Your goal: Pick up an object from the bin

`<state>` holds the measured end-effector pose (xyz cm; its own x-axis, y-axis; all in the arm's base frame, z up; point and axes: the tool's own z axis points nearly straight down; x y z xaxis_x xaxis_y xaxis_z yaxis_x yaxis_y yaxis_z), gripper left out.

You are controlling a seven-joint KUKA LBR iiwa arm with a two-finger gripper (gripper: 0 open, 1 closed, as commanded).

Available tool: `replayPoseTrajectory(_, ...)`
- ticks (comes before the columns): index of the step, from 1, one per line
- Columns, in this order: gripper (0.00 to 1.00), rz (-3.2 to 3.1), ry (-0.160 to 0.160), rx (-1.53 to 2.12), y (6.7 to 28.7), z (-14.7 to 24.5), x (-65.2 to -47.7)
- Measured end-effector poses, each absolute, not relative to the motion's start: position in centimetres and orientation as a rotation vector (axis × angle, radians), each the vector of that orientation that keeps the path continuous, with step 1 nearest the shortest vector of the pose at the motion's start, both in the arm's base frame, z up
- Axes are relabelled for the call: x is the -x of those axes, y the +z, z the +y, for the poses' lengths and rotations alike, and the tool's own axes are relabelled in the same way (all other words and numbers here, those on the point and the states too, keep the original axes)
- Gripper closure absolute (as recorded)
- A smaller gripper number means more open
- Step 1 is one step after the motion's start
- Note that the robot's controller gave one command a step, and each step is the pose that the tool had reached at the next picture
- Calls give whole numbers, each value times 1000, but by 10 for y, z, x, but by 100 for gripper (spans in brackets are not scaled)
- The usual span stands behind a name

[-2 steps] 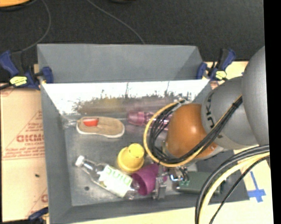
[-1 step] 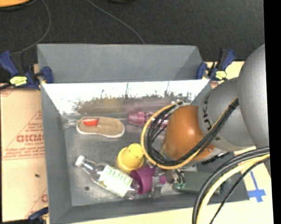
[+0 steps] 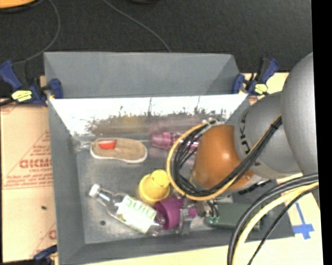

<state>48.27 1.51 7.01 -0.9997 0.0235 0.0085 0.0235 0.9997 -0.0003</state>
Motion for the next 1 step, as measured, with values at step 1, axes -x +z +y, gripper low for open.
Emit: replayPoseTrajectory(1,100,-3133,1,35,70,15,-483)
